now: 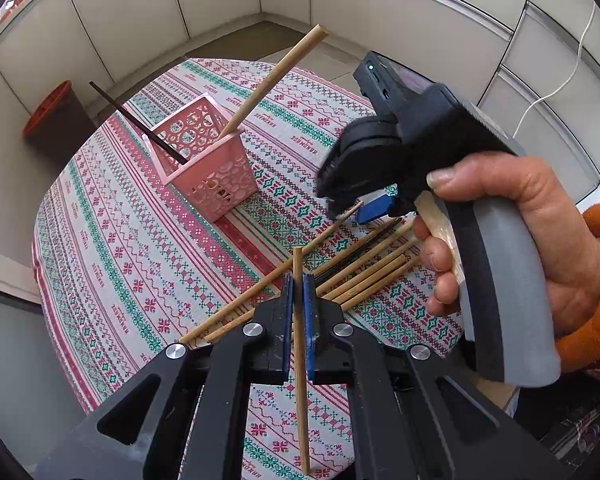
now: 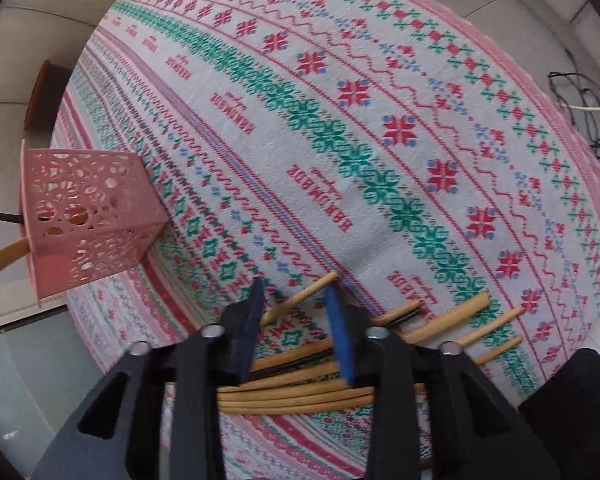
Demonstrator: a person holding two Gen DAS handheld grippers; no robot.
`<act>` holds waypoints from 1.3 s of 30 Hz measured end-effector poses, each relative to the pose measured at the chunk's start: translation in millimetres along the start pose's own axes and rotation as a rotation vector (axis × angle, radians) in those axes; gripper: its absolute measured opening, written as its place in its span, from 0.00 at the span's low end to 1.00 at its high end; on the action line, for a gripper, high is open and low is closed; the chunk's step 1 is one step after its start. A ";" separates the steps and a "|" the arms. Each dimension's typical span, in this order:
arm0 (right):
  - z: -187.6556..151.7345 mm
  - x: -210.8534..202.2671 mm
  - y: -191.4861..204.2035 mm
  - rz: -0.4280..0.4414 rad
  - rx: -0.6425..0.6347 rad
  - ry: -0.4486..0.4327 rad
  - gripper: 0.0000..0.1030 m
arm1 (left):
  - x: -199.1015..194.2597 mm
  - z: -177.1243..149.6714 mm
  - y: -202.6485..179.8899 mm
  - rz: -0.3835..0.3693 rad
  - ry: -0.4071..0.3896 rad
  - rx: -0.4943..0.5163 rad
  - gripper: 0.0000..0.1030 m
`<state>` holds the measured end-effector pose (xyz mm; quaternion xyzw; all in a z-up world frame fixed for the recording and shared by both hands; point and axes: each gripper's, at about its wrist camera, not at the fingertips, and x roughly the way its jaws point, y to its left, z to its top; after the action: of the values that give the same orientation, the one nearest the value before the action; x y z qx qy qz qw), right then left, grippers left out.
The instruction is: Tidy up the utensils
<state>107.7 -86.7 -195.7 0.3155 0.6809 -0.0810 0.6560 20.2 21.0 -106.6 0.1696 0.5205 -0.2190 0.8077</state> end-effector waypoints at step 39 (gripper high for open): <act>-135.9 -255.0 -13.1 0.545 -0.616 -0.611 0.05 | -145.5 -11.2 14.4 0.108 -0.370 -0.124 0.04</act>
<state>-28.9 -108.2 58.4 0.2357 0.3433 0.2088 0.8849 -33.5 64.6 22.8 0.1041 0.3657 -0.1701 0.9091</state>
